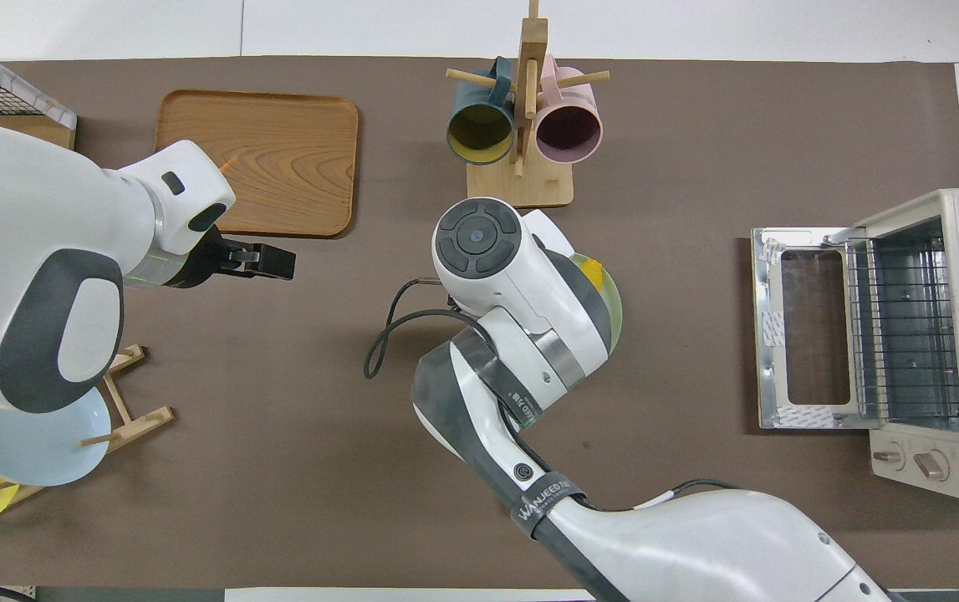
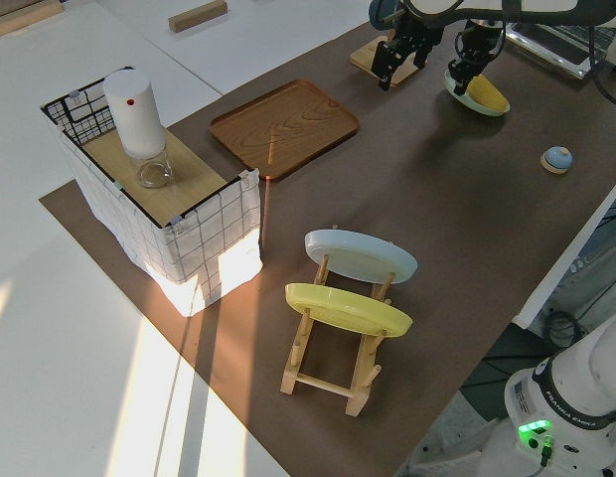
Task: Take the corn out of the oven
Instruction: 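Pull the green plate out and set it on the table center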
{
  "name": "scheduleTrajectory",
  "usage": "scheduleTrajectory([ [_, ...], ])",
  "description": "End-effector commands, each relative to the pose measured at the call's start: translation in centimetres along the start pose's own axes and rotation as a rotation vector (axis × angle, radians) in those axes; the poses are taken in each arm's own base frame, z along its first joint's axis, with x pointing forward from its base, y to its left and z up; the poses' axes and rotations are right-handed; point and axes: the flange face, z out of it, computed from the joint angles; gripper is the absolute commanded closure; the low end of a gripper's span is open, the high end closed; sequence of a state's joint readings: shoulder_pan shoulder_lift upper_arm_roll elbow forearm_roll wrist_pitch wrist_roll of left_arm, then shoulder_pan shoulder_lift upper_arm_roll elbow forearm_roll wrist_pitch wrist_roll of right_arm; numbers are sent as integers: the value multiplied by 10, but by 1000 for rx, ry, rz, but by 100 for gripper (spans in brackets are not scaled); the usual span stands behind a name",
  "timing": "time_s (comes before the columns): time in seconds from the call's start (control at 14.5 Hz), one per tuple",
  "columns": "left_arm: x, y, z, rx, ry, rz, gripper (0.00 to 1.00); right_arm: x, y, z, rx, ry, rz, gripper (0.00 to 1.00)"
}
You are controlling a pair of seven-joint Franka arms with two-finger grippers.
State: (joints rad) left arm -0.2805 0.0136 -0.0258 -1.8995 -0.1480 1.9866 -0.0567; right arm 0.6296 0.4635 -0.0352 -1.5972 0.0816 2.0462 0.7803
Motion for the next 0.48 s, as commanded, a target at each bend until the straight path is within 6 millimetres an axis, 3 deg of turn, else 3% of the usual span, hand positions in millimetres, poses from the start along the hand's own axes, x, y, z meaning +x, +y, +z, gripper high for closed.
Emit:
scheduleTrajectory([
  [0.0, 2, 0, 3, -19, 12, -6, 0, 3, -1, -24, 41, 1, 21, 75],
  [0.21, 3, 1, 2, -26, 17, -10, 0, 11, 27, -45, -33, -13, -26, 77],
  [0.41, 5, 15, 8, -46, 31, -1, 0, 23, 80, -52, -170, -27, -62, 100],
])
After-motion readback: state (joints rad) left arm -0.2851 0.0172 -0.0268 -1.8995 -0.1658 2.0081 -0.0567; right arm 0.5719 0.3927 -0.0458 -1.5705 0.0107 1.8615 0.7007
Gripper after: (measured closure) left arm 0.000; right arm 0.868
